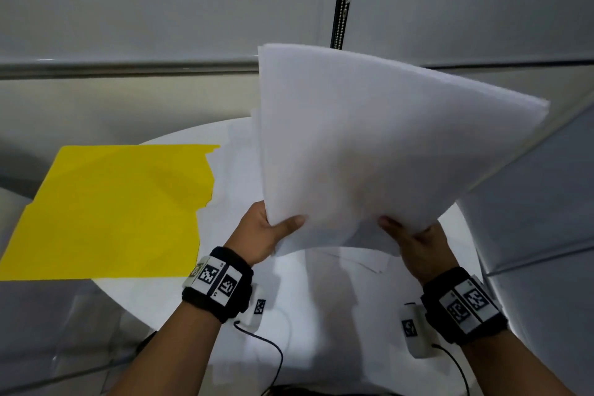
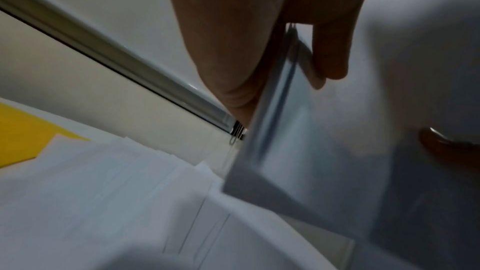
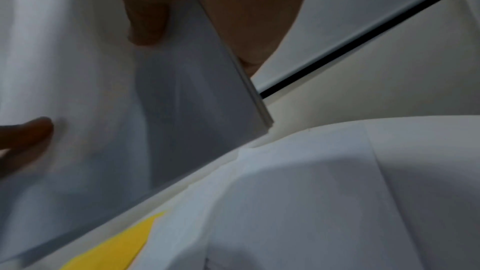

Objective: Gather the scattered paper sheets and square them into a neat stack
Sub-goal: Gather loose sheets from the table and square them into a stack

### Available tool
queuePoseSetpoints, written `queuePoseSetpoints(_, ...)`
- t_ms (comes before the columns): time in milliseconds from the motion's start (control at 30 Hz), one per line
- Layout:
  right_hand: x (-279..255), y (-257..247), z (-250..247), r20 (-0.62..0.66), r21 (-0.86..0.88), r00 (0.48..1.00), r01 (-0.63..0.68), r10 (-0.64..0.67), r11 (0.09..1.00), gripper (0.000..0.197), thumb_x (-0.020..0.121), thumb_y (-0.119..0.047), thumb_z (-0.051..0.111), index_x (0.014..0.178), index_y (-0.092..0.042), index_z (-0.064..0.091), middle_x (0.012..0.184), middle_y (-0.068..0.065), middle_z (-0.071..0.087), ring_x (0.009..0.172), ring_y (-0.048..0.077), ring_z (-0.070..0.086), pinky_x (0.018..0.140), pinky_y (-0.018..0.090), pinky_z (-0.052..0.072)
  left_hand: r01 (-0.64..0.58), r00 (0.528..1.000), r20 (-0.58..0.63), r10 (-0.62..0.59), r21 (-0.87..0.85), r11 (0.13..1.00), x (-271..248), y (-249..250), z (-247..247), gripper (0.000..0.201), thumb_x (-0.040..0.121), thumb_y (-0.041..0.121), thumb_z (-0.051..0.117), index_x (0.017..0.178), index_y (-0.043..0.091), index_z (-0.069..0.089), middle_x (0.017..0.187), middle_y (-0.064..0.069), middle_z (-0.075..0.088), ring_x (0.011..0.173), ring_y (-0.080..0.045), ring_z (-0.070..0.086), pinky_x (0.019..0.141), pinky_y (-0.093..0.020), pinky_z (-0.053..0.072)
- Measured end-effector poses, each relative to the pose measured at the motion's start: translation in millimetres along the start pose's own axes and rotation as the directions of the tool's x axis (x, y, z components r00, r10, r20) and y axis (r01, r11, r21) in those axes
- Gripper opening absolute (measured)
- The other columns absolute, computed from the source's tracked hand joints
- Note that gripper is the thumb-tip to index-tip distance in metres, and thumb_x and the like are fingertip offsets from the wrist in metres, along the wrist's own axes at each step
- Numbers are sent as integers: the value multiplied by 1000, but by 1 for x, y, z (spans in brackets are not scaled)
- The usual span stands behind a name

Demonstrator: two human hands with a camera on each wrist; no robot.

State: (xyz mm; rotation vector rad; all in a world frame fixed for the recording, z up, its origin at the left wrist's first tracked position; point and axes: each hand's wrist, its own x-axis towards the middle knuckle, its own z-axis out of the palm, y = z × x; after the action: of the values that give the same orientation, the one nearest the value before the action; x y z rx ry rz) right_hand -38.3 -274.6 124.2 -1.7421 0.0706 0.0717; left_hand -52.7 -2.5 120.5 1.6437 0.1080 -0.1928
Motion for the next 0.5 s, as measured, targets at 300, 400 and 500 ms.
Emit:
queuePoseSetpoints(300,6,25,21,11,-40,996,-85,85,996,33,81,-24,75,106,-38,58,108,-13,64,100,2,61,90,21,48,70,997,-52,-64,118,991,17,-22,0,26,86,22,74,100,41,64,107,13,71,101,-4,66,94,-29,50)
queuePoseSetpoints(400,4,45,21,135,-163,978,-138,161,977,27,81,-32,74,99,-44,60,106,-16,67,102,12,65,94,39,52,129,992,-22,-127,137,982,15,-44,-1,28,85,18,75,110,28,68,106,11,73,99,-5,68,97,-33,52)
queuePoseSetpoints(500,3,62,22,183,-198,963,-160,197,967,22,82,-41,70,102,-45,61,107,-17,68,103,12,66,94,41,52,200,978,-81,-193,90,976,14,-63,2,27,86,17,74,112,19,68,107,8,73,97,-7,69,96,-33,52)
